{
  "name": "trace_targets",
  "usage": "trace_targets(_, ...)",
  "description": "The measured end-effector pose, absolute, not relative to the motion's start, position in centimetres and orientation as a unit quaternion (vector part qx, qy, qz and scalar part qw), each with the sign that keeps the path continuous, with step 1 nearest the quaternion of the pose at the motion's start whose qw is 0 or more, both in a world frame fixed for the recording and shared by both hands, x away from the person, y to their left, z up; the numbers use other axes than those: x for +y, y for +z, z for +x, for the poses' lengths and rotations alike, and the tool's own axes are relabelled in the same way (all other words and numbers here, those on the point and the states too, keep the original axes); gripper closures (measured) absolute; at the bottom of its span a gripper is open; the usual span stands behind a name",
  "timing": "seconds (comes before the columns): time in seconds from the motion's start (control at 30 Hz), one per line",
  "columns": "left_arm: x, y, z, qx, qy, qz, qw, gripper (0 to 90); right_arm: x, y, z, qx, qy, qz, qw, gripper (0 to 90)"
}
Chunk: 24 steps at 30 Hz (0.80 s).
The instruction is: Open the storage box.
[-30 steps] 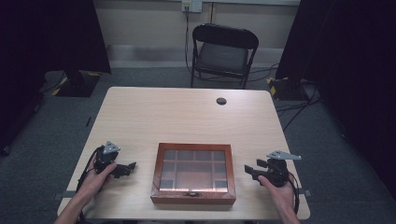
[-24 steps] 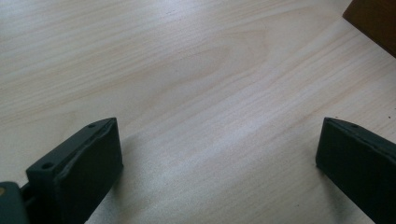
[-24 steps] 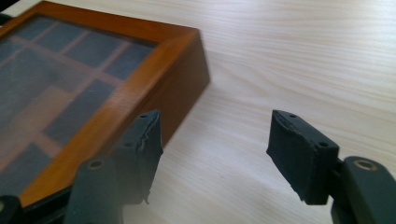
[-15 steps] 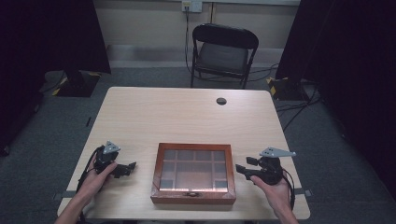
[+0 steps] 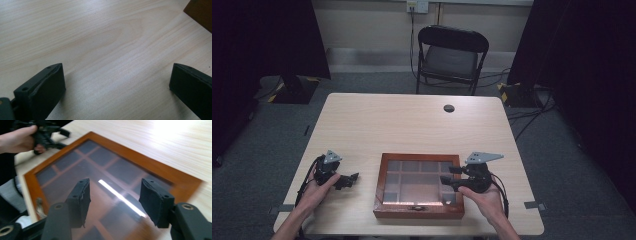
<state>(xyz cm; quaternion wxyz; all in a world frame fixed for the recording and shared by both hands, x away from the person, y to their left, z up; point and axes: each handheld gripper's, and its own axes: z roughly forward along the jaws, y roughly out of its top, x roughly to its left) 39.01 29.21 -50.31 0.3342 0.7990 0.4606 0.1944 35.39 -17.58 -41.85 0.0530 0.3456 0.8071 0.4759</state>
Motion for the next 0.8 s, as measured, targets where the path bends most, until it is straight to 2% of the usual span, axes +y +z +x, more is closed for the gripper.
trace_targets(0.3,29.2,-50.3,39.0,0.462,0.195,0.799,0.333,0.0,-15.0,-41.6,35.4,0.829,0.47,0.302,0.026,50.1)
trace_targets(0.53,29.2,-50.3,39.0,0.462,0.195,0.799,0.333,0.0,-13.6,-41.4,34.4,0.834,0.483,0.266,0.004,62.9)
trace_targets(0.8,29.0,-50.3,39.2,0.462,0.193,0.797,0.338,0.0,-12.1,-42.7,33.3,0.856,0.461,0.232,-0.029,72.4)
